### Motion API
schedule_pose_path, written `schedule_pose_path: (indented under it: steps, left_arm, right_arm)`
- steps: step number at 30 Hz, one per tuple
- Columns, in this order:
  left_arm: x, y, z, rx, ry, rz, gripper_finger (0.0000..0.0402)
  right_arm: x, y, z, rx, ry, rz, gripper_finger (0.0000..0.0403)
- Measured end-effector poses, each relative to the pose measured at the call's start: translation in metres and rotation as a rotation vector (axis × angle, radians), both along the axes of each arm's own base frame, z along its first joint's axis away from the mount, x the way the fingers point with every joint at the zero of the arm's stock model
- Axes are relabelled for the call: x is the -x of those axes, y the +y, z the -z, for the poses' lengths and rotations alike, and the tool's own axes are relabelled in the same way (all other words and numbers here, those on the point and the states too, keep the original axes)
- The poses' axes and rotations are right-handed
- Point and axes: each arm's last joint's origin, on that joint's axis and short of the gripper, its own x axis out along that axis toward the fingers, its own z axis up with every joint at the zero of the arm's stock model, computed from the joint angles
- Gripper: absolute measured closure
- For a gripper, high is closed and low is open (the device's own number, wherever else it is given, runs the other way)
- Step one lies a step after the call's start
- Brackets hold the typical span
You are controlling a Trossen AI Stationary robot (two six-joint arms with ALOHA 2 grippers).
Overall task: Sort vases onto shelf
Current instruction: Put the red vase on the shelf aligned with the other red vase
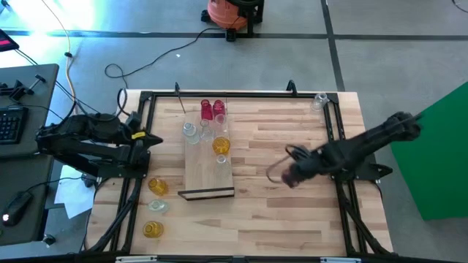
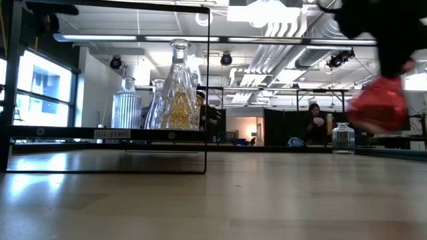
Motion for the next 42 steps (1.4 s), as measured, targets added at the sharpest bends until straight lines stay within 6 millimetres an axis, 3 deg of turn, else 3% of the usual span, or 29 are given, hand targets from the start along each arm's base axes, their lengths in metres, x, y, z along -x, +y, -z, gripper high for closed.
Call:
schedule_pose_path:
  steps: [5, 15, 19, 26, 36, 42]
  left_arm:
    - [0.008, 0.001, 0.007, 0.037, 0.058, -0.033, 0.0401]
    - [0.025, 0.002, 0.005, 0.049, -0.024, -0.053, 0.0401]
    - [0.032, 0.004, 0.006, 0.038, -0.044, -0.076, 0.0401]
    - [0.035, 0.006, 0.006, 0.002, -0.053, -0.144, 0.0401]
    - [0.035, 0.008, 0.006, -0.025, -0.059, -0.199, 0.0401]
    - [0.035, 0.007, 0.006, 0.024, -0.065, -0.192, 0.0401]
  right_arm:
    - [-0.041, -0.029, -0.028, 0.076, -0.071, -0.109, 0.0388]
    - [-0.128, -0.076, -0.093, 0.248, -0.142, -0.368, 0.0393]
    - [-0.145, -0.087, -0.122, 0.291, -0.161, -0.424, 0.0394]
    - [-0.169, -0.11, -0.169, 0.405, -0.343, -0.466, 0.0395]
    - [-0.207, -0.151, -0.159, 0.378, -0.629, -0.517, 0.0395]
    - [-0.224, -0.148, -0.15, 0.272, -0.727, -0.59, 0.0395]
